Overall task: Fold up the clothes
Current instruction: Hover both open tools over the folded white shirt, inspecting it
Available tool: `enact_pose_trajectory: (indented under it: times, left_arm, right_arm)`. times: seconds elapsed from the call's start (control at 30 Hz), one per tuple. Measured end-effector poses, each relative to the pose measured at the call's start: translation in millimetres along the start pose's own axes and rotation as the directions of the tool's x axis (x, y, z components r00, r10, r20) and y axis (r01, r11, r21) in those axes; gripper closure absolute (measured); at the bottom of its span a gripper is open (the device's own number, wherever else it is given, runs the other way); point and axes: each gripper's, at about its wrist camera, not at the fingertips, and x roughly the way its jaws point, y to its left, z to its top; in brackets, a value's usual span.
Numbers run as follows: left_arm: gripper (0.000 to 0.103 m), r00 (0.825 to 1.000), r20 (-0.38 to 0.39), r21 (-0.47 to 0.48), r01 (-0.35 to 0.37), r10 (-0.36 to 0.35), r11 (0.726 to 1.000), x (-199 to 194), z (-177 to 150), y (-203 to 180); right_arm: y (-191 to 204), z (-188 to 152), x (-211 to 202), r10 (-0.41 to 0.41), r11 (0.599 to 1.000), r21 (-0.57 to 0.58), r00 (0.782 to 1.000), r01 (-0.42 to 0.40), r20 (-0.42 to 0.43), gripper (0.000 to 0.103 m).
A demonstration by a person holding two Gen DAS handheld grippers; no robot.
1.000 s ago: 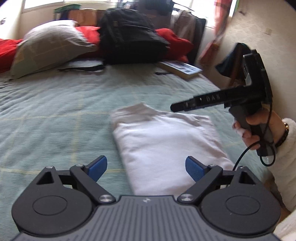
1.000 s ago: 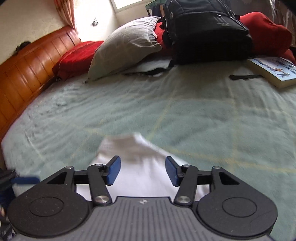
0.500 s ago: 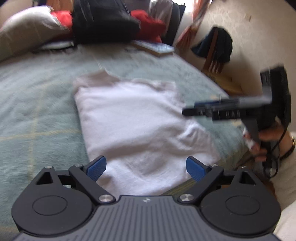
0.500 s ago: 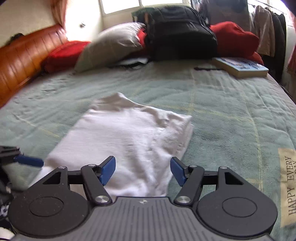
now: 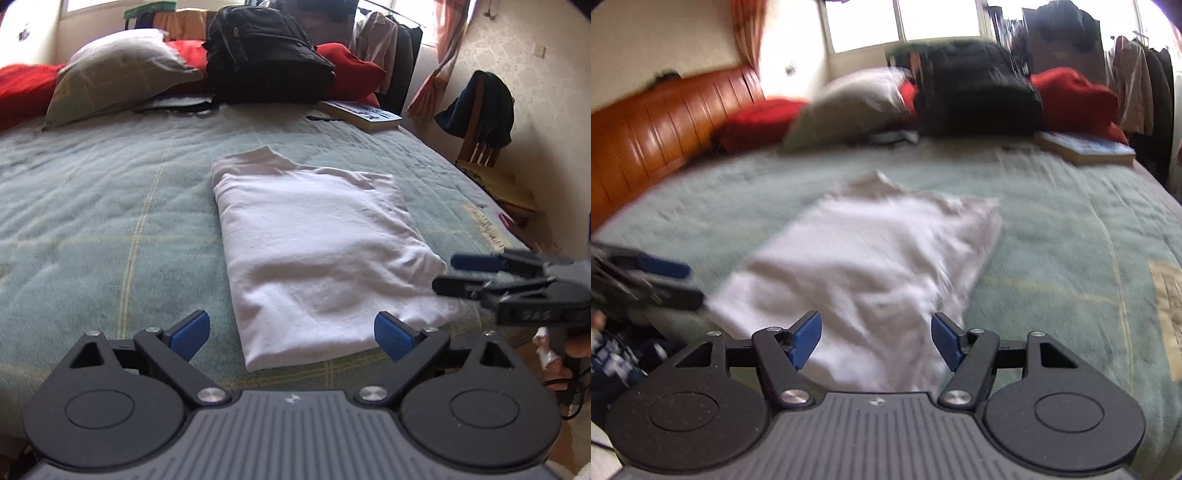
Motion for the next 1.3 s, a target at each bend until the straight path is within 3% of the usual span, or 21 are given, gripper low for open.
enact_pose_trajectory:
  times: [0.13,0.27,0.43,0.6,0.7,0.87,1.07,1.13,1.3]
  left_arm:
    - [0.007,1.0,0.019,0.019,0.024,-0.024,1.0,-1.7,7.5,-4.2]
    - [0.007,0.999,0.017,0.031,0.046,-0.047,0.998,1.6,10.0,-3.3]
    - [0.007,0.992,0.046,0.067,0.112,-0.115,0.991,18.4,29.6,-3.2]
    - [0.007,0.977,0.036,0.03,0.211,-0.212,0.977,61.3,42.1,-1.3]
    - [0.008,0.984,-0.015,-0.055,0.177,-0.178,0.983,81.3,37.3,3.9]
    - [0.007,0.985,0.059,-0.07,0.165,-0.161,0.984,49.9,33.1,3.6]
    - [0.006,0.993,0.057,-0.089,0.11,-0.106,0.99,40.8,29.1,7.4]
    - [0.006,0.996,0.036,-0.099,0.081,-0.078,0.992,45.1,27.6,8.6]
    - [0.006,0.999,0.026,-0.079,0.038,-0.036,0.996,45.9,24.2,9.1]
  right_arm:
    - [4.7,4.6,12.6,0.085,0.996,0.009,0.996,-0.085,0.016,0.027]
    - [-5.8,-8.6,35.4,0.019,0.998,0.053,0.996,-0.014,-0.086,0.028]
    - [-13.6,-12.8,25.3,0.063,0.991,0.121,0.997,-0.057,-0.049,0.028]
    - [-20.4,2.6,23.5,0.066,0.988,0.141,0.998,-0.065,-0.006,0.028]
    - [-31.4,17.5,27.8,0.037,0.991,0.126,0.999,-0.04,0.023,0.026]
    - [-59.9,51.3,47.7,0.02,0.993,0.114,0.999,-0.024,0.042,0.015]
    - [-82.0,76.6,78.5,0.135,0.977,0.16,0.989,-0.143,0.055,0.014]
    - [-89.0,75.8,92.3,0.164,0.968,0.187,0.986,-0.168,0.036,0.009]
    - [-105.8,51.5,104.9,0.06,0.961,0.273,0.997,-0.044,-0.05,0.009]
